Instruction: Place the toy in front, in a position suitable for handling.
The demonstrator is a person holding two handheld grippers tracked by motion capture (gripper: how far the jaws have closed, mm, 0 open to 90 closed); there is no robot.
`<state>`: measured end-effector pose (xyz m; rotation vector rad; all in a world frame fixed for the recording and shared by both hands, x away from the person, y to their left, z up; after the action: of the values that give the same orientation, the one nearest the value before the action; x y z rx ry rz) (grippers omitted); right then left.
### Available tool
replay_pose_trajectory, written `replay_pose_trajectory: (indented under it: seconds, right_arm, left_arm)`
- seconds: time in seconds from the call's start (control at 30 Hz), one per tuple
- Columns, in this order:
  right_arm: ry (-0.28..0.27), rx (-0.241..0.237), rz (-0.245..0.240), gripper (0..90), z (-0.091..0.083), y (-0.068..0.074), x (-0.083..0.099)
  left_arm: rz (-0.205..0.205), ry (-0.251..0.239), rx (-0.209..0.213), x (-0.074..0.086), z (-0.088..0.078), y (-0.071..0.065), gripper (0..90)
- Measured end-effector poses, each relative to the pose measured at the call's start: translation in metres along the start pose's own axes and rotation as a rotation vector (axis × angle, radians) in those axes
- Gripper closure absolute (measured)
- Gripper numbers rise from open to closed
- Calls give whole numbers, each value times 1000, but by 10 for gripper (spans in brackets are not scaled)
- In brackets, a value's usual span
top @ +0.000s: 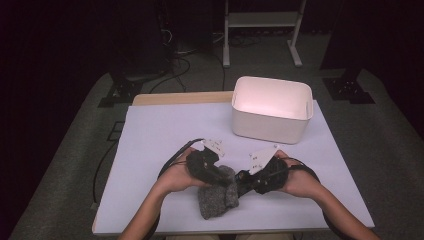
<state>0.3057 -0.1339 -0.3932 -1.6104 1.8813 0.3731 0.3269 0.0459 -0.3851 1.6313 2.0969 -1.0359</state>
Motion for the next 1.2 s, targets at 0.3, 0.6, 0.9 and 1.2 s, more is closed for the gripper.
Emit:
replay_pose_trajectory:
  seconds: [0.3,0.6,0.9,1.2]
  right_arm:
    - [17,-3,16,609,-6,2,18]
    - [7,-9,52,610,-9,2,39]
    - [20,-7,94,609,-7,9,65]
    - [-16,-34,153,605,-2,8,80]
  left_arm:
    - [4,22,22,-6,13,2,781]
    - [13,33,32,-12,23,1,782]
    - [67,94,8,-21,37,-6,781]
    - [72,112,8,-25,42,-5,781]
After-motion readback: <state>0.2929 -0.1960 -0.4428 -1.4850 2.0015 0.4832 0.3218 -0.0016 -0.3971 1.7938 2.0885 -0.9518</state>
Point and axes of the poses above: each handheld gripper's, and its own axes: z roughly forward along the jaws, x roughly out of its underside, y roughly to its left, the point moved 3 cm from there along z, roughly forward along the jaws, and after that the axes turned 6 degrees about x, right-handed, at the moved point
